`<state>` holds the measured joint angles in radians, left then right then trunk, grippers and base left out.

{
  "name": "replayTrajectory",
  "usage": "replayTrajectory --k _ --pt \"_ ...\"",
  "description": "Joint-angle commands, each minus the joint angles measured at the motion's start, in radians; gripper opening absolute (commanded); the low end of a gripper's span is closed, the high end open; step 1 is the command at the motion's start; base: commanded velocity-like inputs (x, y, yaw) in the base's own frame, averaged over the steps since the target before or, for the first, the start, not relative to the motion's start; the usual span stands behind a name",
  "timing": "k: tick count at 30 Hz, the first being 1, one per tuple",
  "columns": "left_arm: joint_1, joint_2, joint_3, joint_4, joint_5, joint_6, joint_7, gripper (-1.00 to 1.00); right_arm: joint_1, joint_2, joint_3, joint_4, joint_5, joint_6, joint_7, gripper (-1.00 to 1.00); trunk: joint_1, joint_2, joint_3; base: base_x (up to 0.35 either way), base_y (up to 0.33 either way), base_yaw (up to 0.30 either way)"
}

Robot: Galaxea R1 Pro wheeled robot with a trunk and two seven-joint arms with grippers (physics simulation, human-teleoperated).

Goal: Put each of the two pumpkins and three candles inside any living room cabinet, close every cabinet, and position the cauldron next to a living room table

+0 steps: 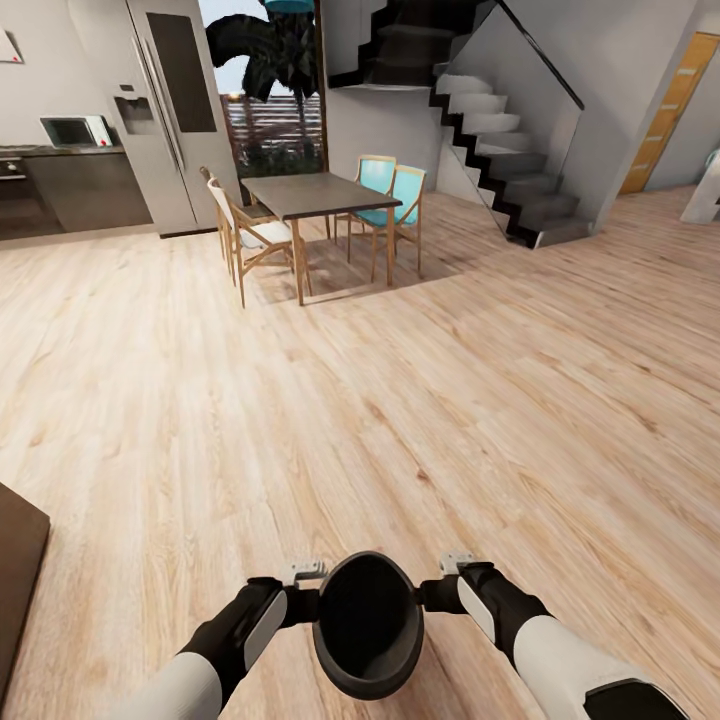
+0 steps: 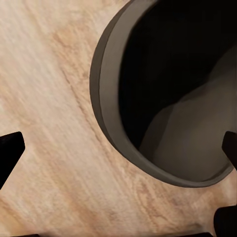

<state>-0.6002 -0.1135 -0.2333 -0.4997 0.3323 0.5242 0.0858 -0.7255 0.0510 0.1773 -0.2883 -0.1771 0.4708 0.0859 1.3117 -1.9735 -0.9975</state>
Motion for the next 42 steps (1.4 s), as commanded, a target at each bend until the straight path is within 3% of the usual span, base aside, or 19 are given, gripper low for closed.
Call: replayTrajectory --k 1,8,19,23,26,42 --pt "0.0 0.0 0.0 -0.001 0.003 0.0 0.0 1.0 0.0 -0.001 0.0 0.0 0.0 0.0 0.0 1.0 0.004 -0.007 -0.003 0.0 0.0 0.0" --pt "-0.001 0.002 0.0 -0.004 0.042 0.0 0.002 1.0 0.0 -0.005 -0.001 0.0 0.001 -0.001 0.0 1.0 0.031 -0.056 -0.025 0.0 0.0 0.0" --pt "-0.001 0.001 0.0 -0.003 0.046 0.0 0.003 1.0 0.0 -0.005 -0.001 -0.003 0.001 -0.001 0.009 1.0 0.073 -0.133 -0.06 0.0 0.0 0.0" --pt "-0.001 0.0 0.001 -0.003 0.047 0.0 0.003 1.0 0.0 -0.008 0.0 -0.003 0.003 -0.001 0.095 1.0 0.088 -0.161 -0.072 0.0 0.0 0.0" --pt "-0.001 0.0 0.0 -0.003 0.053 0.0 0.003 1.0 0.0 -0.008 -0.001 -0.003 0.003 -0.001 0.12 1.0 0.1 -0.182 -0.082 0.0 0.0 0.0" --pt "-0.001 0.002 0.0 -0.003 0.071 -0.001 0.003 1.0 0.0 -0.01 -0.002 -0.007 0.004 -0.024 0.127 1.0 0.161 -0.294 -0.132 0.0 0.0 0.0"
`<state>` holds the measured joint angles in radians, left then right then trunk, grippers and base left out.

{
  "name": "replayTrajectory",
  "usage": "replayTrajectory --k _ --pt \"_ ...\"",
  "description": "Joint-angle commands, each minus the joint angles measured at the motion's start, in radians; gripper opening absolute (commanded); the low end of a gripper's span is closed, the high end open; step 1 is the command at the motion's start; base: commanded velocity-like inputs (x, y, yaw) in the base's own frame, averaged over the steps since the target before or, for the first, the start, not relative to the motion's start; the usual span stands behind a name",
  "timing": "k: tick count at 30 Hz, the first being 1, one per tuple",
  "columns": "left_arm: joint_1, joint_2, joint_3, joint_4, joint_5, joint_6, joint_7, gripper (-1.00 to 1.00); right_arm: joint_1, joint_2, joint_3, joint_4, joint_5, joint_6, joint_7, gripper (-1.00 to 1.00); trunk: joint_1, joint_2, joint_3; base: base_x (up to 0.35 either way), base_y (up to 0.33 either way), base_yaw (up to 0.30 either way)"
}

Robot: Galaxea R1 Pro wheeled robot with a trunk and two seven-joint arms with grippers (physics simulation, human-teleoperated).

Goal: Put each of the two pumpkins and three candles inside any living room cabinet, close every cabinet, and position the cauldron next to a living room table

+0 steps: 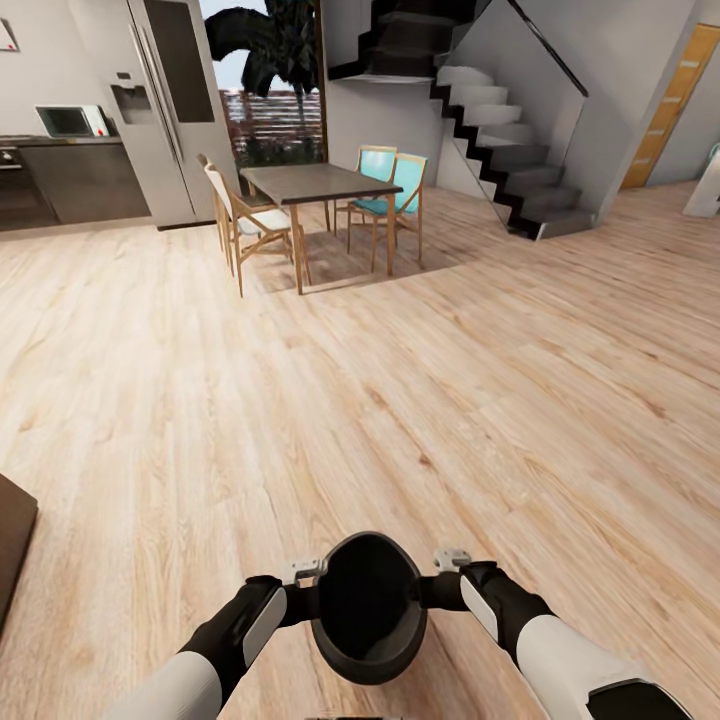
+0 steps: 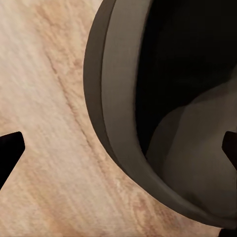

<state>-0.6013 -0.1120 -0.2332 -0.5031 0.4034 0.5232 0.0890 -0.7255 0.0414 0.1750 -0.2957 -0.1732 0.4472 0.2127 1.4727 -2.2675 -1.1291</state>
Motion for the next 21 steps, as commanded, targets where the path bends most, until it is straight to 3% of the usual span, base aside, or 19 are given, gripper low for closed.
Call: replayTrajectory --k 1,9,21 --pt "0.0 0.0 0.0 0.0 0.0 0.0 0.0 1.0 0.0 0.0 0.0 -0.001 0.0 0.0 0.0 1.0 0.004 -0.007 -0.003 0.0 0.0 0.0" --pt "0.0 0.001 0.0 0.0 0.0 0.0 0.0 1.0 0.0 0.001 0.0 -0.002 0.0 -0.056 -0.004 1.0 0.035 -0.063 -0.028 0.0 0.0 0.0" --pt "0.0 0.002 0.002 0.0 0.0 0.0 0.0 1.0 0.0 0.0 0.0 0.004 -0.002 -0.064 -0.007 1.0 0.081 -0.147 -0.066 0.0 0.0 0.0"
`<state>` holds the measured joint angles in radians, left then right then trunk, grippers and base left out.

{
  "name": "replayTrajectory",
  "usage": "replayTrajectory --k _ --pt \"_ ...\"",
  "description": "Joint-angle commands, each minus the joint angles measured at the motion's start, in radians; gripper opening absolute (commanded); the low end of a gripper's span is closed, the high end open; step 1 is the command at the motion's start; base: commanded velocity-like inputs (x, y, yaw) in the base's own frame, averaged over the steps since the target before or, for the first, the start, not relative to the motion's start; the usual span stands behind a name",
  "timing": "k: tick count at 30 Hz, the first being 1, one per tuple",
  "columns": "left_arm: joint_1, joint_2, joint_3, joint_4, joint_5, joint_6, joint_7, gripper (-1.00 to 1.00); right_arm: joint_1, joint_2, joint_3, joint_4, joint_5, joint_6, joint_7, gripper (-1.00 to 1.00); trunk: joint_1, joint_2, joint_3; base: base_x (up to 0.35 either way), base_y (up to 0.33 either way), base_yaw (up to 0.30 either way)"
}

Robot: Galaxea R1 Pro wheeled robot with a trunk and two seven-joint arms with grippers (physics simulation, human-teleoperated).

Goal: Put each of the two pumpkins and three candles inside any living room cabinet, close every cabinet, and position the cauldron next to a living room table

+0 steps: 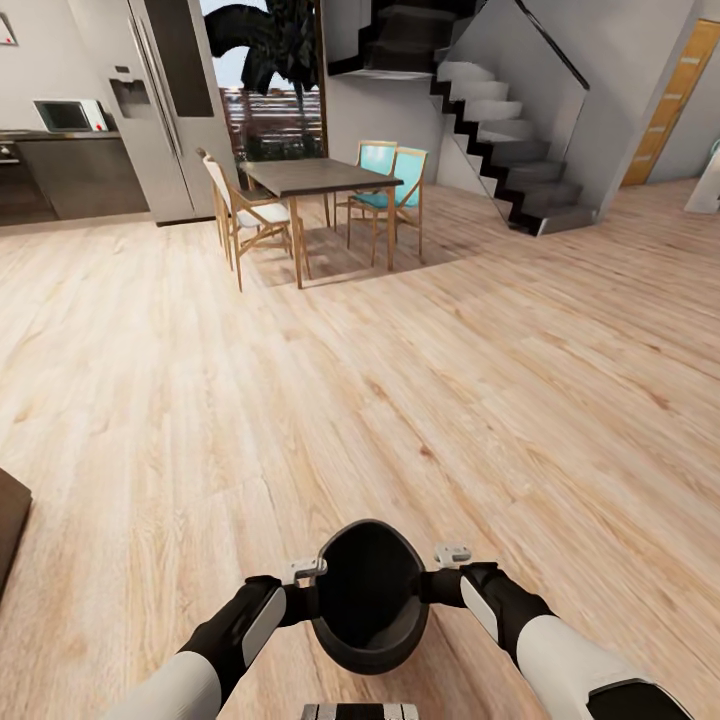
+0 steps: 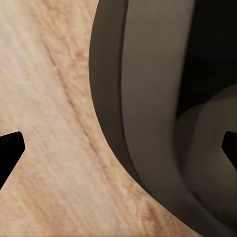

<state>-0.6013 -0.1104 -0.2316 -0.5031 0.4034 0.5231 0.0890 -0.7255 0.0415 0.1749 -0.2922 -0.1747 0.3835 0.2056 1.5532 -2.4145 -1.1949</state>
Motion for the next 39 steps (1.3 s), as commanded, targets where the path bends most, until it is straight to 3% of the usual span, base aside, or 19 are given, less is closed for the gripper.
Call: replayTrajectory --k 1,12,39 --pt "0.0 0.0 0.0 0.0 0.0 0.0 0.0 1.0 0.0 0.0 0.0 0.001 0.0 0.0 0.0 1.0 0.004 -0.007 -0.003 0.0 0.0 0.0" --pt "0.0 0.001 0.0 0.0 0.0 0.0 0.0 1.0 0.0 0.002 0.0 0.002 0.0 0.0 0.0 1.0 0.046 -0.084 -0.038 0.0 0.0 0.0" --pt "0.0 0.008 0.0 0.0 0.0 -0.002 -0.003 1.0 0.0 0.002 0.0 0.002 0.0 0.002 0.001 1.0 0.048 -0.086 -0.045 0.0 0.0 0.0"
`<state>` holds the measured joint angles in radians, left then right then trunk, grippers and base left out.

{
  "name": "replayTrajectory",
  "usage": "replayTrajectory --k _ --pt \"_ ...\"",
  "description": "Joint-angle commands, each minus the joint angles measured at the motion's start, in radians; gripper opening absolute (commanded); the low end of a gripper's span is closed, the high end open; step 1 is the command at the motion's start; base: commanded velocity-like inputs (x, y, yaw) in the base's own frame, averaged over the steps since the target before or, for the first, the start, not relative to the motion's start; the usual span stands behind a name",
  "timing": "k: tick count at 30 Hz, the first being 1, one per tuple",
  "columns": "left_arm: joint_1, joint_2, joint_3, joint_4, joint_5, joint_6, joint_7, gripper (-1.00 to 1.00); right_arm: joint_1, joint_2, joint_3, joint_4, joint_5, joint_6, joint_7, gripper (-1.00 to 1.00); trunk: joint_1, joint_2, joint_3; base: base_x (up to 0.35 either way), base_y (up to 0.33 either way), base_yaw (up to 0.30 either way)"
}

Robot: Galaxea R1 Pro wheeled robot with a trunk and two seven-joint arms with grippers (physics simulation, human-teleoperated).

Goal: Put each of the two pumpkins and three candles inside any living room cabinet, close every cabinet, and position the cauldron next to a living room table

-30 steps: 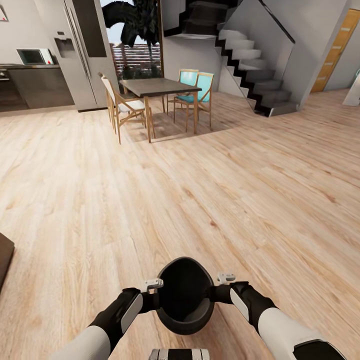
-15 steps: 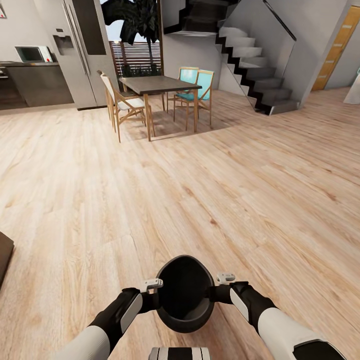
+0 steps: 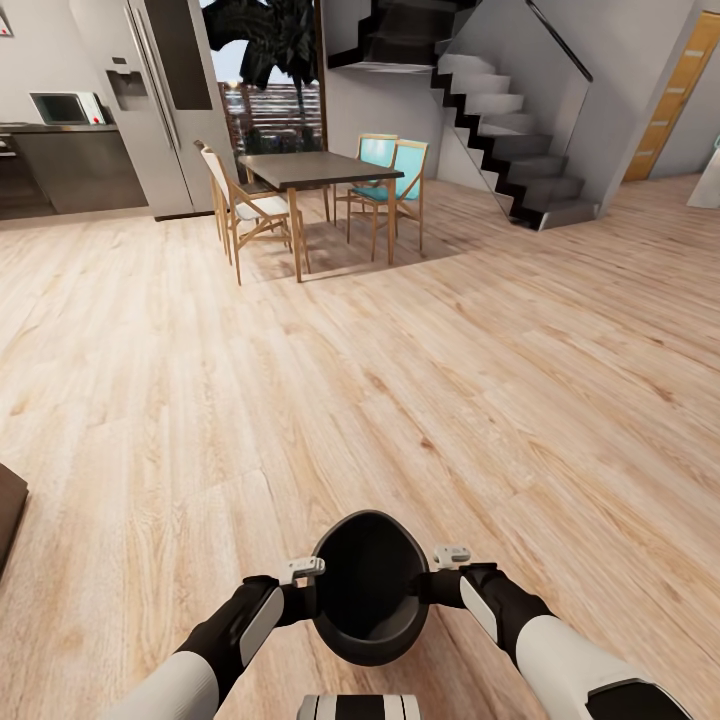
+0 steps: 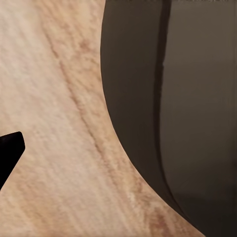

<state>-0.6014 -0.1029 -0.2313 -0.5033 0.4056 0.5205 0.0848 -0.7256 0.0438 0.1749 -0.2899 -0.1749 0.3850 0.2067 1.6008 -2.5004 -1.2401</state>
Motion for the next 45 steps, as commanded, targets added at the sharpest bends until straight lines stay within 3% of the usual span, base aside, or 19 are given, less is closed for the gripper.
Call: replayTrajectory --k 1,30,31,45 --pt "0.0 0.0 0.0 0.0 -0.002 0.0 0.001 1.0 0.0 0.0 0.0 0.0 0.0 0.0 0.0 1.0 0.0 0.0 0.0 0.0 0.0 0.0" --pt "0.0 -0.009 -0.003 0.002 -0.01 -0.001 0.012 1.0 0.0 0.006 0.004 0.002 0.003 0.011 -0.002 1.0 0.0 0.0 0.0 0.0 0.0 0.0" --pt "0.0 -0.009 -0.003 0.002 -0.01 -0.001 0.012 -1.0 0.0 0.007 0.004 0.002 0.003 0.011 -0.002 1.0 0.0 0.0 0.0 0.0 0.0 0.0" --pt "0.0 -0.009 -0.003 0.0 -0.009 -0.001 0.011 -1.0 0.0 0.005 0.004 0.003 0.001 0.011 -0.003 1.0 0.0 0.0 0.0 0.0 0.0 0.0"
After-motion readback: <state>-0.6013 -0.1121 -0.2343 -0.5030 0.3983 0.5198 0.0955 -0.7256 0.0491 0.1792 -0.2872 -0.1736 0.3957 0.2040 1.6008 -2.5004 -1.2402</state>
